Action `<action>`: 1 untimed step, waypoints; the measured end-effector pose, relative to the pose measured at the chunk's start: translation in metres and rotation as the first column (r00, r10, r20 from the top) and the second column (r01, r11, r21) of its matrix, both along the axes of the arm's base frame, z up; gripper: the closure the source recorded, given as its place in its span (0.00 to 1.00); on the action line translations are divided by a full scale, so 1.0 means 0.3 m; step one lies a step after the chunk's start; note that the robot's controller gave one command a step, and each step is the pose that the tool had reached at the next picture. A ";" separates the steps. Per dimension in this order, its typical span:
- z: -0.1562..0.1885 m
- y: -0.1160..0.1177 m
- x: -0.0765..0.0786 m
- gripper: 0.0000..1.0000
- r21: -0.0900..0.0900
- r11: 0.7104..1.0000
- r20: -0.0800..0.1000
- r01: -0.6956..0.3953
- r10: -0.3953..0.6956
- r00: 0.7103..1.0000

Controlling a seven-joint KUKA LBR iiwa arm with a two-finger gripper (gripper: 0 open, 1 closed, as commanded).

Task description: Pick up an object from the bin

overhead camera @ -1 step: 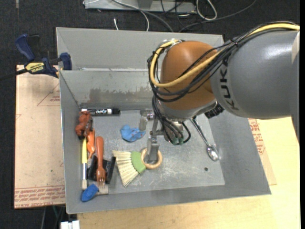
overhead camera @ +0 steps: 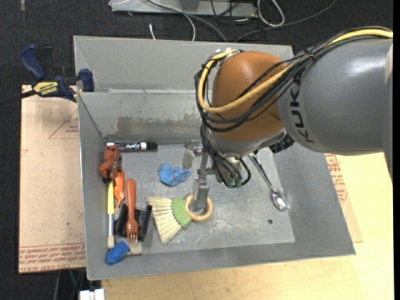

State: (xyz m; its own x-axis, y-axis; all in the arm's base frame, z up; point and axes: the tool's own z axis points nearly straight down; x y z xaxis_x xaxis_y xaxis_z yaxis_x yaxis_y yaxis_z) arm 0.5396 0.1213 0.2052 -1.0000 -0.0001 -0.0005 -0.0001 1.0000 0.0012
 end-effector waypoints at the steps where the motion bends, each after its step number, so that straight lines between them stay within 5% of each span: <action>1: -0.213 0.024 -0.028 0.00 0.001 0.992 0.002 -0.128 0.128 0.992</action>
Offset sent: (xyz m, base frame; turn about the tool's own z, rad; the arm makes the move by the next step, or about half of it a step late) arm -0.0223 0.0156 -0.0648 -0.4112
